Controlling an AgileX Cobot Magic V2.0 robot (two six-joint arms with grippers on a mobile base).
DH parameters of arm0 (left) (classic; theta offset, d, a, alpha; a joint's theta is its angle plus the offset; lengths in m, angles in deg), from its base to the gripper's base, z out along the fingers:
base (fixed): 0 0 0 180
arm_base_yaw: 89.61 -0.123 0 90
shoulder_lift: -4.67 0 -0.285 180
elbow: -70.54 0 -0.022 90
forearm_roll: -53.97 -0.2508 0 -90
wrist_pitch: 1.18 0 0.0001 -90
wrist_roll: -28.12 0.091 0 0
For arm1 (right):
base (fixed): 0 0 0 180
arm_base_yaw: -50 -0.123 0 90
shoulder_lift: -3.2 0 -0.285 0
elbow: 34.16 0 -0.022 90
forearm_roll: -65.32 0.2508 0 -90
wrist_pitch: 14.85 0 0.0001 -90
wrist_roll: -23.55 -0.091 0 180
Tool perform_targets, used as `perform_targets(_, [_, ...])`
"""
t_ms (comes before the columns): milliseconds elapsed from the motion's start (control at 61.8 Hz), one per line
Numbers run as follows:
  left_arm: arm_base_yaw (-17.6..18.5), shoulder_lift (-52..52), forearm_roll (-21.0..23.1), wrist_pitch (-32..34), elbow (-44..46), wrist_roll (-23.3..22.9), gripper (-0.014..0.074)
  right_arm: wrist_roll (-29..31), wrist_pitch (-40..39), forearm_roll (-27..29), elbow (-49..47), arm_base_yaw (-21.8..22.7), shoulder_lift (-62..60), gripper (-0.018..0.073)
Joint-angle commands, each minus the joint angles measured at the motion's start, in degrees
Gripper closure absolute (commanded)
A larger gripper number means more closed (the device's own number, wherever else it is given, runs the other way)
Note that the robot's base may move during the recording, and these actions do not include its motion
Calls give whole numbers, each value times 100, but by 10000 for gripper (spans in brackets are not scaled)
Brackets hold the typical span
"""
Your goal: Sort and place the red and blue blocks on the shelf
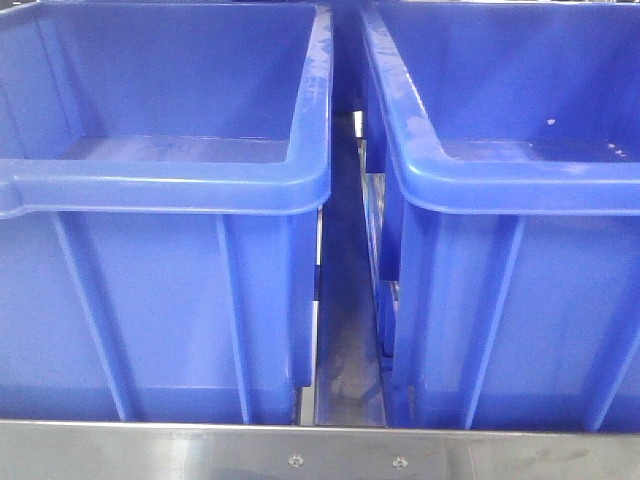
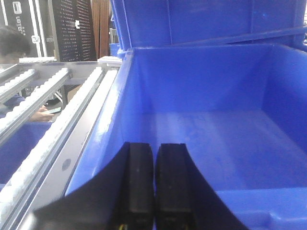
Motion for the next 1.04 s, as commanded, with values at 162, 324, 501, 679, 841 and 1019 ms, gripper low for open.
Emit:
perform_targets(162, [13,-115,0,535,-265,2,471,61,-540,-4,-135,-3,-110,504])
perform_targets(324, [13,-115,0,535,-265,2,471,61,-540,-4,-135,-3,-110,504])
perform_targets(501, [13,-115,0,535,-265,2,471,61,-540,-4,-135,-3,-110,504])
perform_targets(679, [13,-115,0,535,-265,2,472,61,-540,-4,-135,-3,-110,504])
perform_targets(841, [13,-115,0,535,-265,2,471,61,-540,-4,-135,-3,-110,504])
perform_targets(1019, [13,-115,0,535,-265,2,472,61,-540,-4,-135,-3,-110,504])
